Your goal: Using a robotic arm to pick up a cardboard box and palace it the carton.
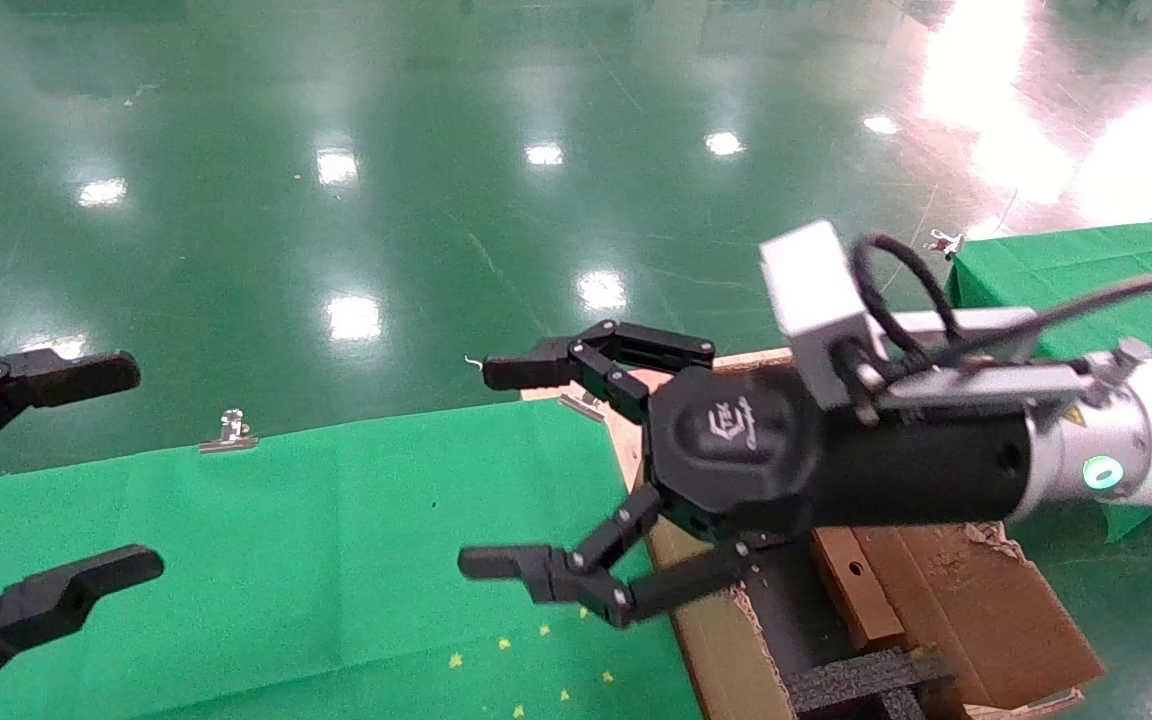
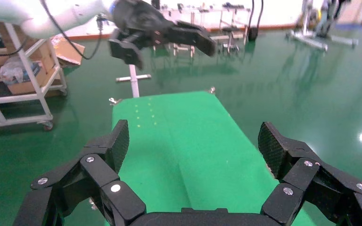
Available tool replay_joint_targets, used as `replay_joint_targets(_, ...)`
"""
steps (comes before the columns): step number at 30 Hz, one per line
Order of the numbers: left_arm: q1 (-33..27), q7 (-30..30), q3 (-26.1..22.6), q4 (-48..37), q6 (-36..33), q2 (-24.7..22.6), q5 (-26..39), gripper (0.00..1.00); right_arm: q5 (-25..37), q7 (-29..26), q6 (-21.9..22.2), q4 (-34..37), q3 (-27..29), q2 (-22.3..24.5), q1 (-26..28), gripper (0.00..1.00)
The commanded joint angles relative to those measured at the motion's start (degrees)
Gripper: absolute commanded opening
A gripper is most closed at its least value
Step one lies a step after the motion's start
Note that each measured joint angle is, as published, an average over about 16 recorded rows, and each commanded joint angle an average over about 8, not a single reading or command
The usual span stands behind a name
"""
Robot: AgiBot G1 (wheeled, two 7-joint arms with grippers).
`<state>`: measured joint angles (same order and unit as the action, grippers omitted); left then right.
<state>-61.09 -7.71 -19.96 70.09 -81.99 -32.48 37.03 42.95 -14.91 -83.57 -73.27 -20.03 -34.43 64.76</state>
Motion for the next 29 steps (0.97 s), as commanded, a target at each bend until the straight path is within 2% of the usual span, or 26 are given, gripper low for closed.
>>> replay_joint_targets(1,0.0,0.0,0.0,0.0,0.0,0.0,0.0,1.0,-0.5,2.0,-1.0,-0.2,2.0,-0.3,-1.6,1.0)
replay_joint_targets(9,0.0,0.0,0.0,0.0,0.0,0.0,0.0,1.0,-1.7,5.5,-3.1,-0.4,5.9,-0.9,-4.7,1.0)
replay_joint_targets(29,0.0,0.0,0.0,0.0,0.0,0.0,0.0,1.0,-1.3,4.4,-2.4,-0.4,4.4,-0.7,-3.6,1.0)
